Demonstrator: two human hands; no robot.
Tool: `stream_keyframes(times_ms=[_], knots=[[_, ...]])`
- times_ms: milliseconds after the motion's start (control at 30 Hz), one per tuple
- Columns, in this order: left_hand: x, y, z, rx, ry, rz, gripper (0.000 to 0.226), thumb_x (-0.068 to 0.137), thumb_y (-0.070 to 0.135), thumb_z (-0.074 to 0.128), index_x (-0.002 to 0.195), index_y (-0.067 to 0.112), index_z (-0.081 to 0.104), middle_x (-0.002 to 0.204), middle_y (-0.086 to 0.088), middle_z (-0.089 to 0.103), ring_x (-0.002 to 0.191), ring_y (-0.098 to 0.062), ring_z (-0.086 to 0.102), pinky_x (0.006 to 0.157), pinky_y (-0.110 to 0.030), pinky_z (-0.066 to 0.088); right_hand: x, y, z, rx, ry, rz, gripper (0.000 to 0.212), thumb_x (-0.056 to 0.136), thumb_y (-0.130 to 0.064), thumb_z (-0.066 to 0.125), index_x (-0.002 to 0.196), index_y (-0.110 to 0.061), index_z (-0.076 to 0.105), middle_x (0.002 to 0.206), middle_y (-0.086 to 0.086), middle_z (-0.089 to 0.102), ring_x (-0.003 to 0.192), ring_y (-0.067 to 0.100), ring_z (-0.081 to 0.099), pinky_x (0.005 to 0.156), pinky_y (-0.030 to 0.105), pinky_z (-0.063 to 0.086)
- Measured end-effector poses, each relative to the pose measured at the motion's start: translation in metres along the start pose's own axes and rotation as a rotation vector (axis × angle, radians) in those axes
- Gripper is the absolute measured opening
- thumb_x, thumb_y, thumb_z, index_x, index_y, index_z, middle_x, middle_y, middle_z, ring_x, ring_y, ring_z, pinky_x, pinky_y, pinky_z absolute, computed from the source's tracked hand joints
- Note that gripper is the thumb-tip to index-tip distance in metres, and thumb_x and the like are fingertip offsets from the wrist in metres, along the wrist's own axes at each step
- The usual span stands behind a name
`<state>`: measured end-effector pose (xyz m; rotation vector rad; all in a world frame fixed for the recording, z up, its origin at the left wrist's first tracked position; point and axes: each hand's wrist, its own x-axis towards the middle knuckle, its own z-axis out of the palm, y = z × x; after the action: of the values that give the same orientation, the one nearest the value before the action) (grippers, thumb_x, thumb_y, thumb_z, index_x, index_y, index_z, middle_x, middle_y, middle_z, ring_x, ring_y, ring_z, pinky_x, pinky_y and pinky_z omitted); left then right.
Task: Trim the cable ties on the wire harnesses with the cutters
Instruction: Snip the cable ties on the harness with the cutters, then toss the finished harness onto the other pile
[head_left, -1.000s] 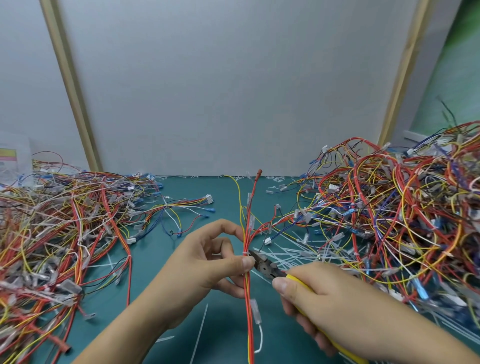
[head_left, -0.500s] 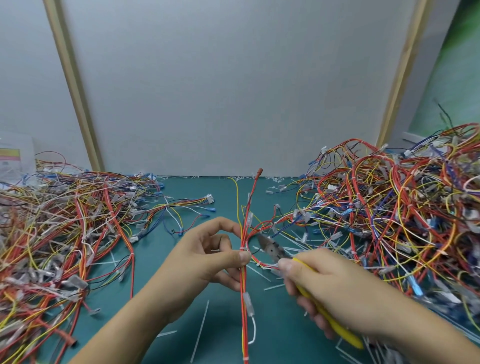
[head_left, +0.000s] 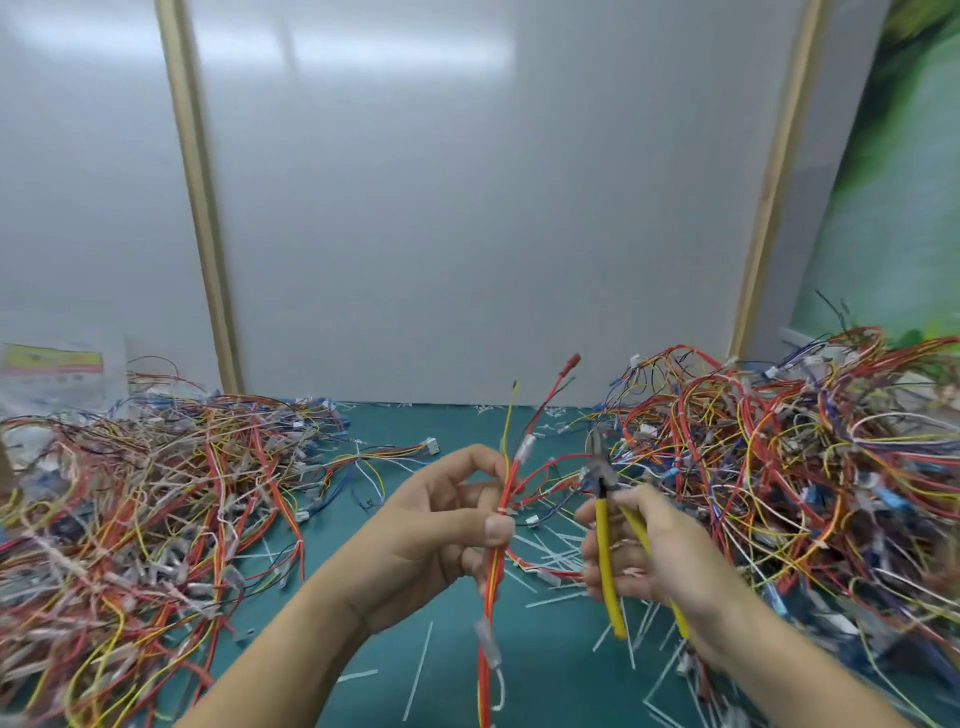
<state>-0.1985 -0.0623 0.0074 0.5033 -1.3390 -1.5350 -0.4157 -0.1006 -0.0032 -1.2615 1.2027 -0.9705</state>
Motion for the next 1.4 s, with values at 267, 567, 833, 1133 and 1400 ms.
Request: stream_keyframes(times_ms=[267, 567, 833, 1133, 1400], knots=[[-0.02, 0.083, 0.047, 0.273, -0.136, 0.109, 0.029, 0.079, -0.01, 0.068, 0.101, 0.007, 0.058, 0.073, -0.006, 0.056, 0.055, -0.021, 0.058, 0.054, -0.03, 0.057, -0.035, 0.026, 0.016, -0.844, -0.087, -0.155, 0.031, 0.101, -0.053, 0.035, 0.115, -0.032, 0.053, 0.121, -0.004, 0.049, 0.114, 0.011, 0.048, 0.096, 0.036, 0.04], [-0.06, 0.121, 0.098, 0.318, -0.199, 0.233, 0.025, 0.086, -0.007, 0.063, 0.107, 0.008, 0.058, 0.074, 0.005, 0.056, 0.061, -0.011, 0.057, 0.057, -0.023, 0.054, -0.047, 0.045, 0.041, -1.35, -0.103, -0.184, 0.071, 0.088, -0.07, 0.045, 0.145, -0.028, 0.039, 0.145, 0.003, 0.036, 0.136, 0.026, 0.034, 0.111, 0.045, 0.034], [-0.057, 0.138, 0.099, 0.524, 0.292, 0.293, 0.022, 0.092, 0.011, 0.066, 0.109, 0.0, 0.06, 0.09, -0.014, 0.072, 0.078, -0.023, 0.065, 0.064, -0.031, 0.059, -0.104, -0.022, 0.047, 0.226, -0.389, -0.266, 0.05, 0.083, -0.058, 0.06, 0.1, -0.015, 0.078, 0.104, 0.012, 0.075, 0.094, 0.031, 0.072, 0.08, 0.036, 0.059], [-0.029, 0.136, 0.11, 0.662, 0.592, 0.298, 0.011, 0.088, -0.005, 0.06, 0.097, -0.01, 0.062, 0.079, -0.021, 0.065, 0.068, -0.025, 0.065, 0.055, -0.035, 0.059, -0.155, -0.05, 0.061, 0.173, -0.311, -0.449, 0.018, 0.099, -0.021, 0.058, 0.091, -0.015, 0.073, 0.072, 0.012, 0.067, 0.062, 0.029, 0.067, 0.061, 0.039, 0.058], [-0.021, 0.149, 0.111, 0.703, 0.625, 0.297, 0.015, 0.089, -0.006, 0.053, 0.097, -0.007, 0.065, 0.078, -0.019, 0.066, 0.066, -0.025, 0.065, 0.057, -0.035, 0.059, -0.164, -0.041, 0.049, 0.182, -0.379, -0.329, 0.018, 0.098, -0.021, 0.059, 0.108, -0.008, 0.066, 0.098, 0.016, 0.076, 0.079, 0.031, 0.075, 0.067, 0.035, 0.061]])
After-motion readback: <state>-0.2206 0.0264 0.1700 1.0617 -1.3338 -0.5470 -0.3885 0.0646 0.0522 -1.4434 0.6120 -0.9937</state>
